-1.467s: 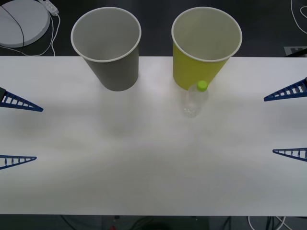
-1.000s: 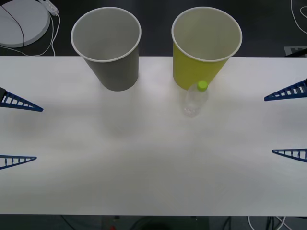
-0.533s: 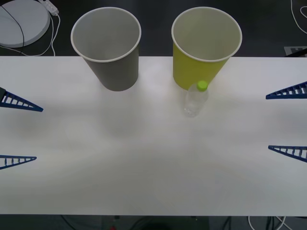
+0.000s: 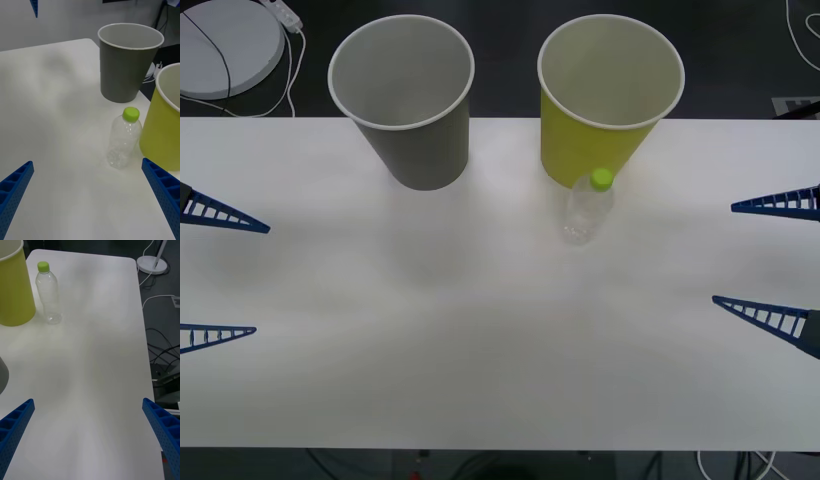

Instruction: Put the can into the green bin and the plastic bottle into the gray bin

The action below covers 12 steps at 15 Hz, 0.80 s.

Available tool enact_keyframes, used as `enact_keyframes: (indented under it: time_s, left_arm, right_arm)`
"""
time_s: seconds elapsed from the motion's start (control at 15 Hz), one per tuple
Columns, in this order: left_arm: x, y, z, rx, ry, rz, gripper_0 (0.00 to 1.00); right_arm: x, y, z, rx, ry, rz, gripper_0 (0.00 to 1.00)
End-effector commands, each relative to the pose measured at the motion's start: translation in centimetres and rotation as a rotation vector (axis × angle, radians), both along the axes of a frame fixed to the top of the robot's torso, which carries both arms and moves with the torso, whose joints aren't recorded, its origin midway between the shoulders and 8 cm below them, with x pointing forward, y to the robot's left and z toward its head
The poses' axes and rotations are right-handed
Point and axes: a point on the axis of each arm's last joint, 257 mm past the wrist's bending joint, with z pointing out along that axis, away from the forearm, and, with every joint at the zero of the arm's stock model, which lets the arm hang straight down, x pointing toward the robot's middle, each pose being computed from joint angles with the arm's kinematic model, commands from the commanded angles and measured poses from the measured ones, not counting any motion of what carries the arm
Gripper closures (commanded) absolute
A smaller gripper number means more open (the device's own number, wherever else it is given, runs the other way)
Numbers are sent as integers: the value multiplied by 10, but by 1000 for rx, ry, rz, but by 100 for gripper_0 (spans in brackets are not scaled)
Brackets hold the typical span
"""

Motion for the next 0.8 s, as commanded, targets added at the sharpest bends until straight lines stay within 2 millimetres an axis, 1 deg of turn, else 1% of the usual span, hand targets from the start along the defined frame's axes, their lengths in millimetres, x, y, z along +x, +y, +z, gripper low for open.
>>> enact_keyframes:
  time_s: [0.07,0.4,0.8]
  left_arm:
    - [0,0,0,0,0,0,0]
    - [0,0,0,0,0,0,0]
    - [0,0,0,0,0,0,0]
  right_arm:
    - [2,-5,-7,10,5,-64,0]
    - [5,-17,-18,64,18,-172,0]
    - [6,-38,-33,150,74,-309,0]
